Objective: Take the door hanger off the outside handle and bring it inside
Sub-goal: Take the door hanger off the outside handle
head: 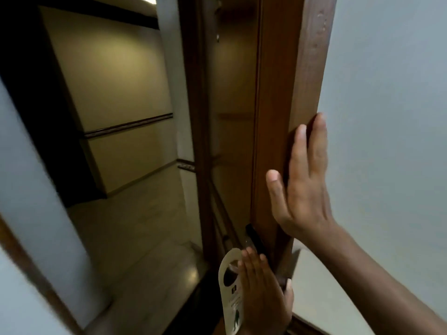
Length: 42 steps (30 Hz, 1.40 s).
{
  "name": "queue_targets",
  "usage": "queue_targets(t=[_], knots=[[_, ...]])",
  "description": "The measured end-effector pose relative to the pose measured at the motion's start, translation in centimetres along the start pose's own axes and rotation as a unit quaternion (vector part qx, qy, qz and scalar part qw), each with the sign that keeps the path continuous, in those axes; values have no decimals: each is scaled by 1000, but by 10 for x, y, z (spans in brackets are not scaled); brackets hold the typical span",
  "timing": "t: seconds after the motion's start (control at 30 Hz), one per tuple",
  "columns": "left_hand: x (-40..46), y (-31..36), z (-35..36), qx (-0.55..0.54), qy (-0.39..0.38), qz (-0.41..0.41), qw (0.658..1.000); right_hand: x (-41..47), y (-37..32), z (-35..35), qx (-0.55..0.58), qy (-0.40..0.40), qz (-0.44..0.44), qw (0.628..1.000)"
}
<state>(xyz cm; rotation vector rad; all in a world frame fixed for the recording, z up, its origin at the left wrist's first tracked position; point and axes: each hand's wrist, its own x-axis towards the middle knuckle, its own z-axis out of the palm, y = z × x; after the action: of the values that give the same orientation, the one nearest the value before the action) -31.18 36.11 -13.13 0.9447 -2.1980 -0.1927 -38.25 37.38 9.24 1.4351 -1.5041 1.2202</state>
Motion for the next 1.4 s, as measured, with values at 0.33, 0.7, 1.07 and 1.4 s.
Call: queue_targets(t=[0.33, 0.7, 1.07, 1.4], knots=[[8, 72, 53, -67, -8, 162, 985, -3, 84, -22, -192, 27, -24, 981], [45, -35, 46, -222, -80, -6, 972, 5, 152, -49, -138, 16, -11, 990], [73, 13, 106, -436, -339, -207, 807, 8, 171, -53, -142, 19, 3, 990], [127, -61, 89, -532, -361, -372, 670, 6, 159, -48, -133, 39, -13, 990]])
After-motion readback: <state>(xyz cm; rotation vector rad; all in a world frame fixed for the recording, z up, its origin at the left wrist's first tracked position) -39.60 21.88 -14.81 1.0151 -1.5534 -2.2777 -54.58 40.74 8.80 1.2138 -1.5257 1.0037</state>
